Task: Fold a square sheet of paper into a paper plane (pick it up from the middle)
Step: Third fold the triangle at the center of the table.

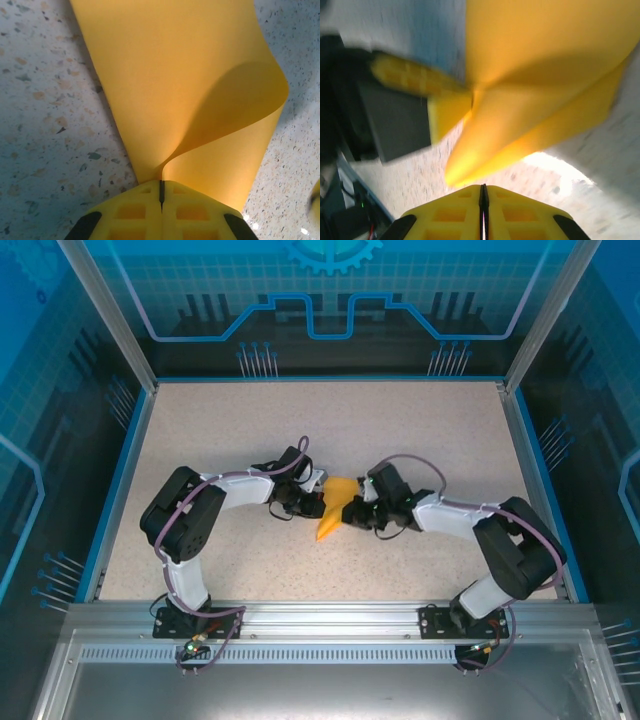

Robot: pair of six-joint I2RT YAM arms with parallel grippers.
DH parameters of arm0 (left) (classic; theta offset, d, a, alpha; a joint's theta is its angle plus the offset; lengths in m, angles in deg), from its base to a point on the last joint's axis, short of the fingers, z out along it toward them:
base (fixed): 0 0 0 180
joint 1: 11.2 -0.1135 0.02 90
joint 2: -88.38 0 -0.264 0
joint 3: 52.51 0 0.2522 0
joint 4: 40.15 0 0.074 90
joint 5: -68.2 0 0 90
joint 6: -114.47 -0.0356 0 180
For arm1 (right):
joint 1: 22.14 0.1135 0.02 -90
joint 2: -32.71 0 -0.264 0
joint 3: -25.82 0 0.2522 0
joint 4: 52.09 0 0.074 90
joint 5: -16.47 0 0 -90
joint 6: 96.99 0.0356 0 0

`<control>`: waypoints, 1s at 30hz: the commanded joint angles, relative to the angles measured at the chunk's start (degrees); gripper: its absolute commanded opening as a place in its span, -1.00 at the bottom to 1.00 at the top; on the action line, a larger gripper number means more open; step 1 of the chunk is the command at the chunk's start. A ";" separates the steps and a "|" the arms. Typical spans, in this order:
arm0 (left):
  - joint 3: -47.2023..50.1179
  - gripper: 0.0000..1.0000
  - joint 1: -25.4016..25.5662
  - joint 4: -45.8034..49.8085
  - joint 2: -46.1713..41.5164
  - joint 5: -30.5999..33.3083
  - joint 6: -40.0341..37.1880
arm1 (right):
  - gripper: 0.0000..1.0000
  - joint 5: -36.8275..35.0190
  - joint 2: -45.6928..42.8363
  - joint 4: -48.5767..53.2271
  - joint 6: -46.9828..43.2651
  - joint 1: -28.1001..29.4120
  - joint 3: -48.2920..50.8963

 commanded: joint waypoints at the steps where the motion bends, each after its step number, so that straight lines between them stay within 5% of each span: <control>1: 0.03 -0.93 -0.19 0.85 1.15 -1.58 -1.56 | -0.79 -1.66 0.64 -8.52 6.25 5.15 -0.10; 10: 0.47 -0.93 -0.16 0.87 0.76 -1.56 -1.80 | -0.83 -3.43 8.09 -14.47 11.20 9.83 -1.49; 30: 0.65 -0.93 -0.14 0.95 0.66 -1.56 -1.75 | -0.79 -4.67 9.61 -10.62 10.53 9.81 -2.16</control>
